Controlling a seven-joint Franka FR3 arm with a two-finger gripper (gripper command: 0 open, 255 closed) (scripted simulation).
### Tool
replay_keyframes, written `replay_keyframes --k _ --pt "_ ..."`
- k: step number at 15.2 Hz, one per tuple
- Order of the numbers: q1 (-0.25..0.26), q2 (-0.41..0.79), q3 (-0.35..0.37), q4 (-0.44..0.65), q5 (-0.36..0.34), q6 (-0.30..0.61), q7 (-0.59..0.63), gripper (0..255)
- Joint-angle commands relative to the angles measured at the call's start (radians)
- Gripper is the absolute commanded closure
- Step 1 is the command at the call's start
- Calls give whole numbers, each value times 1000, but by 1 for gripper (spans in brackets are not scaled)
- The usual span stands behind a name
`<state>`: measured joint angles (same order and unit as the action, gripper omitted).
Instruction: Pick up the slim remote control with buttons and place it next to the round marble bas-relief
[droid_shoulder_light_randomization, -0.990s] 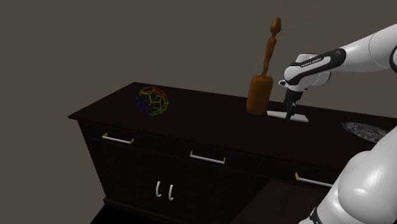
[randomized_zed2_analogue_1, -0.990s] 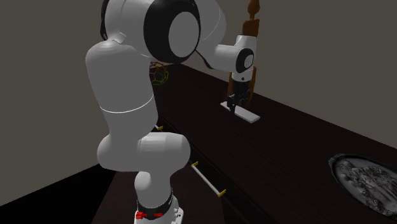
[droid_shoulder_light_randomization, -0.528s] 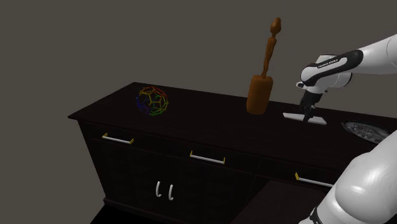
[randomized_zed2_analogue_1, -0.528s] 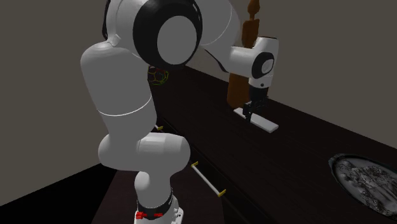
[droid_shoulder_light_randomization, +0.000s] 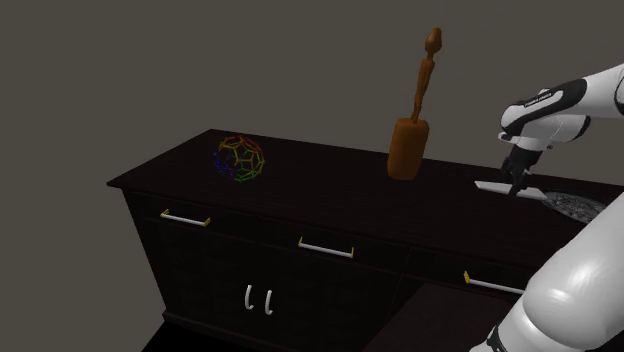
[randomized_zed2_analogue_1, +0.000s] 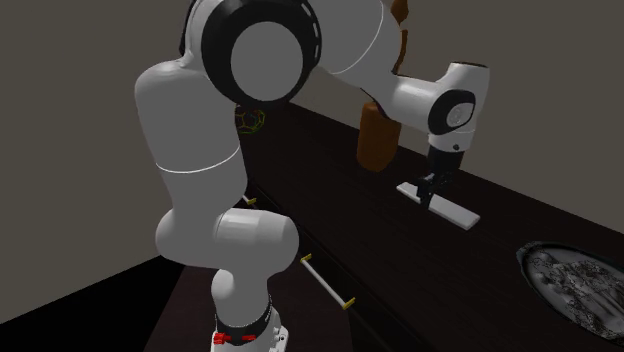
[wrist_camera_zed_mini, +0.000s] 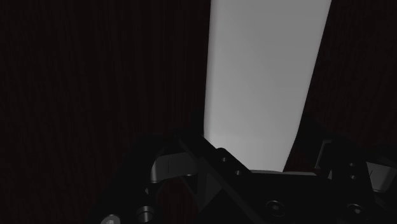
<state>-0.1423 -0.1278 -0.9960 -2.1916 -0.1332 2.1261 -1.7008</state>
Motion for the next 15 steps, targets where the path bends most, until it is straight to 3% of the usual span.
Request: replay_keyframes --k 1,6,15 --pt "-9 42 -45 32 40 -2 -81 255" --pt "-75 210 -137 127 215 -18 -328 255" --pt "-130 315 -92 69 336 85 -412 255"
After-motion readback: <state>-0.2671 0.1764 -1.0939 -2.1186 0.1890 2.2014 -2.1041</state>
